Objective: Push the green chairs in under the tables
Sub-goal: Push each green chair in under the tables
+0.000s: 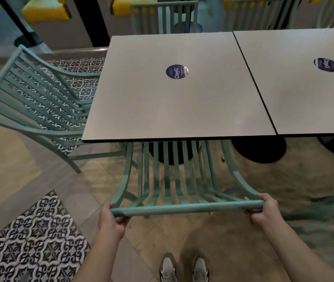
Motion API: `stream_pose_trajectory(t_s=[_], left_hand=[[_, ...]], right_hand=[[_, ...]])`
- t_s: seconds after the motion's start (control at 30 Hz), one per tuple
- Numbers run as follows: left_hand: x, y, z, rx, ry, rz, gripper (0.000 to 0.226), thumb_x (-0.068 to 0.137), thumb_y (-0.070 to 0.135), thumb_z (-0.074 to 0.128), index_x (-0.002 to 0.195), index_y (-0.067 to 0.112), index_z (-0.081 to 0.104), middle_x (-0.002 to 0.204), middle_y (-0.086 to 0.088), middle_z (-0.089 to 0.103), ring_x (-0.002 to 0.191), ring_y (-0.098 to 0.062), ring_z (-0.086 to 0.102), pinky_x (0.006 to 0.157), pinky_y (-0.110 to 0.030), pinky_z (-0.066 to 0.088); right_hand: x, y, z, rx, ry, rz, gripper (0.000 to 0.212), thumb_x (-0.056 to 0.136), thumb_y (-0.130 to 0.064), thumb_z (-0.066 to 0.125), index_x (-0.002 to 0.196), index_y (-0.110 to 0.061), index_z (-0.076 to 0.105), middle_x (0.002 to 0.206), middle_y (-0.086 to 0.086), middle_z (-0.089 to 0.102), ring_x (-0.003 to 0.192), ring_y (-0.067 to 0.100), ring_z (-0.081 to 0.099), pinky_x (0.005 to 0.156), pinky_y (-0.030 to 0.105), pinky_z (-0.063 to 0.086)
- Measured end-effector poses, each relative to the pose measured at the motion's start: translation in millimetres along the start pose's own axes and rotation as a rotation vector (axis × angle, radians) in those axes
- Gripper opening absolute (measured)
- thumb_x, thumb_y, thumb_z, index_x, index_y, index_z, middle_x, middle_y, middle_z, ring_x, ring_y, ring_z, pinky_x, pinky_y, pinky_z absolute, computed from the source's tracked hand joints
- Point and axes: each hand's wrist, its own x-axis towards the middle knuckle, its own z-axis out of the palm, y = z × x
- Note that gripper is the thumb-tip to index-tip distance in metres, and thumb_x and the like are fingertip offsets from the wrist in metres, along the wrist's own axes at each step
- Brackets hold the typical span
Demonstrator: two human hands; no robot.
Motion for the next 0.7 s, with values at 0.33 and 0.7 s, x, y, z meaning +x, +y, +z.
stream_pose_trajectory(t_s=[0.33, 0.7], left_hand=[[9.8, 6.2, 31.5, -0.004, 0.028, 0.011, 0.029, 0.093, 0.022, 0.050, 0.119, 0.009, 0.050, 0.108, -0.018, 0.055, 0.083, -0.030, 0.056, 0.084, -0.046, 0.050], [7.0, 10.8, 33.1, 0.032, 0.064, 0.004, 0.030, 0.091, 0.017, 0.052, 0.120, 0.008, 0.049, 0.103, -0.019, 0.056, 0.085, -0.028, 0.059, 0.084, -0.047, 0.051]], right_hand=[[22.7, -17.0, 18.2, 0.017, 0.045, 0.020, 0.047, 0.089, -0.014, 0.052, 0.135, -0.012, 0.042, 0.129, 0.018, 0.049, 0.107, 0.031, 0.060, 0.068, 0.053, 0.050], [15.7, -12.4, 22.2, 0.015, -0.002, 0.010, 0.005, 0.094, -0.015, 0.049, 0.099, -0.014, 0.049, 0.118, 0.017, 0.050, 0.107, 0.030, 0.059, 0.087, 0.050, 0.048]])
